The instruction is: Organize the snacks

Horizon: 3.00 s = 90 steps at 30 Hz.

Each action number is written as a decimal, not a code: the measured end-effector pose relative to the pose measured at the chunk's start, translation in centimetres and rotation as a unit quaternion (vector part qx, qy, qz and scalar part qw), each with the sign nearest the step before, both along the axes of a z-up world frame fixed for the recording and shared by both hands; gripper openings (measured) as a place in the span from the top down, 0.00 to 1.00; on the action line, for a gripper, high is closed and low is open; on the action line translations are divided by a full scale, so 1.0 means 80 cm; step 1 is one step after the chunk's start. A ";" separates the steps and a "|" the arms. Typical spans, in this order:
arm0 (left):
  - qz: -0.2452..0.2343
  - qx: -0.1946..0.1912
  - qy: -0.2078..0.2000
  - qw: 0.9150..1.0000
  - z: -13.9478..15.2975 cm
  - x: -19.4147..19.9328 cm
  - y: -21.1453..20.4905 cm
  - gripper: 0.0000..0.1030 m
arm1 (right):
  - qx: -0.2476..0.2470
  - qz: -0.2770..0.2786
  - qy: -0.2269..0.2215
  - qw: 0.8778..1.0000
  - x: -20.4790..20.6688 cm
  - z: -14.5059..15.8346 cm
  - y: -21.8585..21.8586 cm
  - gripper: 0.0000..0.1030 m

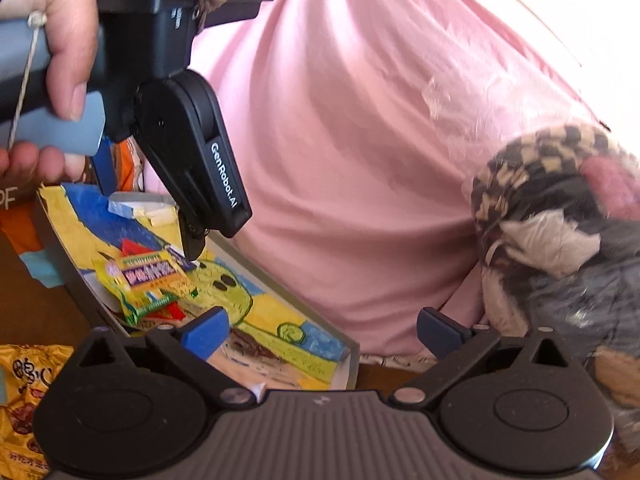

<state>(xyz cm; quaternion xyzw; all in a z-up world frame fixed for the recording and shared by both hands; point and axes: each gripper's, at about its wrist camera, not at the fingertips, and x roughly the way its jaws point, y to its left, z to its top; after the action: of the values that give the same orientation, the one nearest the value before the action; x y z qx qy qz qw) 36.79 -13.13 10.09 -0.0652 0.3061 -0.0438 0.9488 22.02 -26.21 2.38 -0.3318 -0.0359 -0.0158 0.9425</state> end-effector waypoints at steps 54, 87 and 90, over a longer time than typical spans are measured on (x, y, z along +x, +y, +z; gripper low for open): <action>0.069 -0.010 0.035 0.997 -0.087 -0.291 0.124 0.02 | 0.202 0.056 0.250 0.945 -0.188 -0.001 0.004 0.00; 0.022 0.038 0.102 0.994 -0.130 -0.266 0.102 0.02 | 0.182 0.002 0.343 0.922 -0.139 -0.038 -0.012 0.00; 0.014 0.042 0.104 0.994 -0.133 -0.258 0.101 0.02 | 0.178 0.003 0.333 0.926 -0.128 -0.037 -0.018 0.00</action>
<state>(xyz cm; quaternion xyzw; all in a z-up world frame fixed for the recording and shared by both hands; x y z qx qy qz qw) 16.12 -5.07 -0.53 -0.0332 0.4038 -0.0108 0.9142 11.81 -27.66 -0.61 -0.1441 0.2829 0.0920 0.9438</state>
